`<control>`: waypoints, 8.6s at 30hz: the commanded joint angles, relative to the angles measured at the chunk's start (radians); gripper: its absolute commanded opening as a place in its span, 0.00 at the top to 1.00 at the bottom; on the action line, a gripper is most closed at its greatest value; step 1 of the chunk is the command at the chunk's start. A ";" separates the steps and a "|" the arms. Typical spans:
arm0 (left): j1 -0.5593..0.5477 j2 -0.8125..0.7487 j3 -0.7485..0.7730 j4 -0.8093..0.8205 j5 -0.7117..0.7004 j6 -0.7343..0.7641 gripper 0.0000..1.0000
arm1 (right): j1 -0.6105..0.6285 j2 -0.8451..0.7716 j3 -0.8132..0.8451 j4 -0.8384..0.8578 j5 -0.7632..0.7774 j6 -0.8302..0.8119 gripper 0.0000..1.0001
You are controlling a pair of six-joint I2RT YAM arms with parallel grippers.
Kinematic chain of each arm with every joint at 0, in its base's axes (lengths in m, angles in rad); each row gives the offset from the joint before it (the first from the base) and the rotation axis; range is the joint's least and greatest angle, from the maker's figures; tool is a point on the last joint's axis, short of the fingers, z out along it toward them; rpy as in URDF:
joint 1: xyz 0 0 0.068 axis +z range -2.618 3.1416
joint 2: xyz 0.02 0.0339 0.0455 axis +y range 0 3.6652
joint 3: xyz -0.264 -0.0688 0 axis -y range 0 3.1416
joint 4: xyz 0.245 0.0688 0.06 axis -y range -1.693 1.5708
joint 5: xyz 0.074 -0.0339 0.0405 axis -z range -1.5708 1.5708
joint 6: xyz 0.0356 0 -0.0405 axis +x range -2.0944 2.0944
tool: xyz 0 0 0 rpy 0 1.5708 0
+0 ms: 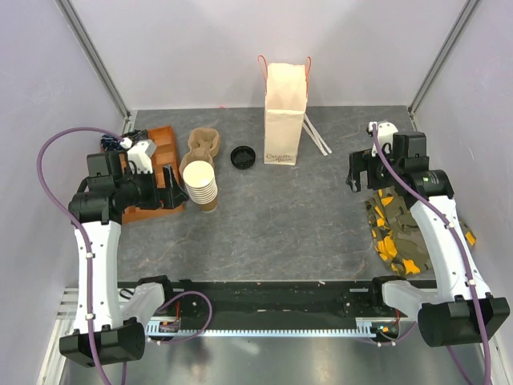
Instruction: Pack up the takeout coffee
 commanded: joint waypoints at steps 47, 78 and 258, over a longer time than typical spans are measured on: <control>-0.213 0.561 0.417 -0.041 -0.231 0.081 0.57 | -0.001 0.054 0.019 -0.034 -0.136 -0.059 0.02; -0.232 0.585 0.425 -0.044 -0.283 0.066 0.85 | -0.001 0.042 -0.007 -0.006 -0.148 -0.052 0.02; -0.480 1.188 0.496 0.481 0.007 1.223 0.94 | -0.006 0.100 -0.009 -0.008 -0.109 -0.054 0.02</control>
